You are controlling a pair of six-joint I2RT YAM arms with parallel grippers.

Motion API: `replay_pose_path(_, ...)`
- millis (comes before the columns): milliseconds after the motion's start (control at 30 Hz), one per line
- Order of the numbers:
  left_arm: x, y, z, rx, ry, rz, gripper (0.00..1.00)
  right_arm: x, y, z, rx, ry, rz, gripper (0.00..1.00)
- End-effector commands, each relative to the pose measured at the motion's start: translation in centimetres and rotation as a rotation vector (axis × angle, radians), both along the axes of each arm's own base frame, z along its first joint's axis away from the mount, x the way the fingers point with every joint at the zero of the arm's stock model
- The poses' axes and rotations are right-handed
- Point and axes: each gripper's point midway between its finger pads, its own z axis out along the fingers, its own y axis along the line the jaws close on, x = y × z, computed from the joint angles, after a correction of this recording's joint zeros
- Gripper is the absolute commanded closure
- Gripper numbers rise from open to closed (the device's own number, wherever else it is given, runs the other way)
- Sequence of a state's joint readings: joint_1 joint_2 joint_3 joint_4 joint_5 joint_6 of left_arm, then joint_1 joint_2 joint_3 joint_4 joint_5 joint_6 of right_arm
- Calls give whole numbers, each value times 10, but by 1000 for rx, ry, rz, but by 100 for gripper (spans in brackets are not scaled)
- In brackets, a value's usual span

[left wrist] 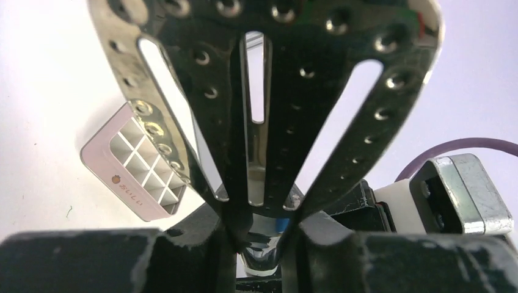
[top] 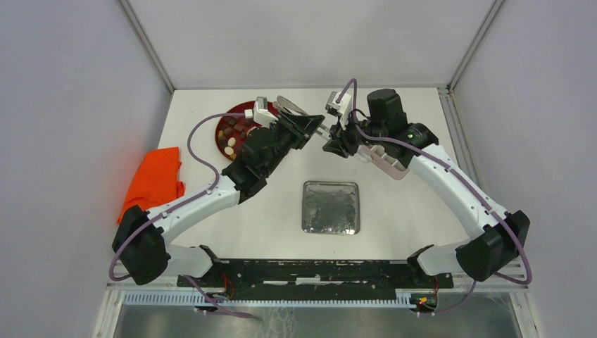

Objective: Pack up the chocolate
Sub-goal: Adjust the clamp.

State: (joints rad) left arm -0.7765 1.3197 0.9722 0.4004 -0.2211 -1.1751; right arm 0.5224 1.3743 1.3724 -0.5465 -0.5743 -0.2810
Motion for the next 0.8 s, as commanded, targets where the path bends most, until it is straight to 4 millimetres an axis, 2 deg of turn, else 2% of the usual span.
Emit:
replay_pose_path(0, 3, 0, 17, -107, 8, 9, 86, 3, 2, 30, 32, -131, 16, 61)
replay_pose_path(133, 2, -1, 14, -132, 33, 3, 98, 2, 3, 31, 36, -134, 25, 58)
replay_pose_path(333, 0, -2, 9, -156, 51, -6, 98, -1, 12, 35, 76, -106, 57, 38)
replay_pose_path(533, -1, 1, 6, -156, 54, 3, 98, 5, 12, 39, 72, -104, 35, 42)
replay_pose_path(667, 0, 3, 7, -156, 50, 9, 98, 8, 9, 30, 42, -91, 17, 48)
replay_pose_path(767, 0, 2, 6, -155, 52, 7, 98, 7, 9, 24, 31, -71, 25, 49)
